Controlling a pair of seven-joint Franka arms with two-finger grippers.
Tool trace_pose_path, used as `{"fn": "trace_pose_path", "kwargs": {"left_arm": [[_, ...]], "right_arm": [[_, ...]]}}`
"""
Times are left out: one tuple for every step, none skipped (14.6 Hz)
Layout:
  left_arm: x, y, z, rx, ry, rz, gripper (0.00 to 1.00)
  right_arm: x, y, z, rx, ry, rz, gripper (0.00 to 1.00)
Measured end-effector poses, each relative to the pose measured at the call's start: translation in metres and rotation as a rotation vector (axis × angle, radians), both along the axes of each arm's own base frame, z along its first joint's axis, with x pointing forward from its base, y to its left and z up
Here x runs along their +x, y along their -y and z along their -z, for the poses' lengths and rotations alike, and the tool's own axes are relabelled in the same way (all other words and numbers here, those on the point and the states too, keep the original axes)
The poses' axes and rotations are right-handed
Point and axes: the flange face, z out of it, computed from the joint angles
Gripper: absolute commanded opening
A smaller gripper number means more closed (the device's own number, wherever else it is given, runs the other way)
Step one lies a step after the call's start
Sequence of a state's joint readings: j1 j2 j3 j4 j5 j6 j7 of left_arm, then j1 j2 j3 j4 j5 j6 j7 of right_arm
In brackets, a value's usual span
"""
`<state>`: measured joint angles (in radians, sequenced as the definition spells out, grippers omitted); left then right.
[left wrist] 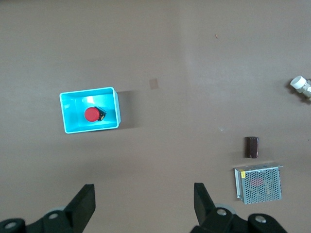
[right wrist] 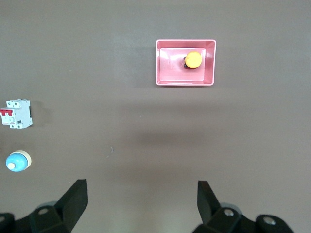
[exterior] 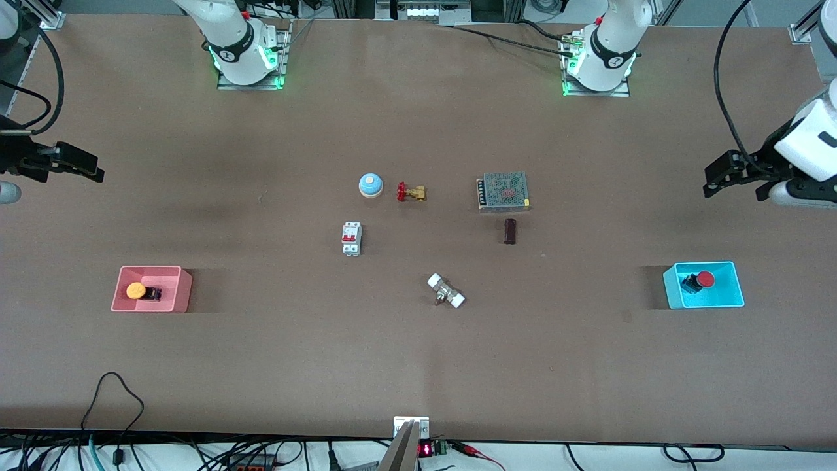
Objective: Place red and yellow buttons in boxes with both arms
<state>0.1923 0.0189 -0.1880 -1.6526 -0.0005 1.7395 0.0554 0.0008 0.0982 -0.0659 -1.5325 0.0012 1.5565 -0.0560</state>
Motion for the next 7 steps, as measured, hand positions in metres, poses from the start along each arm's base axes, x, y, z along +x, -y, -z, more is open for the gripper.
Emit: {"fn": "trace_pose_path", "kwargs": {"left_arm": [[-0.002, -0.004, -0.008, 0.002, 0.016, -0.004, 0.9], [-0.003, -0.007, -0.015, 0.004, 0.029, -0.006, 0.9], [-0.005, -0.008, -0.02, 0.005, 0.038, -0.008, 0.9], [-0.006, -0.008, -0.023, 0.006, 0.042, -0.008, 0.9], [-0.007, -0.008, -0.023, 0.006, 0.043, -0.007, 0.9], [-0.007, -0.008, -0.023, 0.006, 0.042, -0.007, 0.9], [-0.007, -0.007, -0.023, 0.006, 0.042, -0.006, 0.9]], "right_arm": [[-0.004, 0.0, -0.002, 0.0, 0.001, 0.006, 1.0], [-0.008, 0.0, -0.004, 0.001, 0.0, 0.008, 1.0], [-0.012, -0.001, -0.004, 0.002, -0.001, 0.009, 1.0], [-0.016, -0.001, -0.005, 0.003, -0.004, 0.009, 1.0], [-0.019, -0.001, -0.005, 0.003, -0.005, 0.01, 1.0], [-0.021, -0.001, -0.005, 0.004, -0.005, 0.009, 1.0], [-0.022, -0.001, -0.006, 0.004, -0.007, 0.009, 1.0]]}}
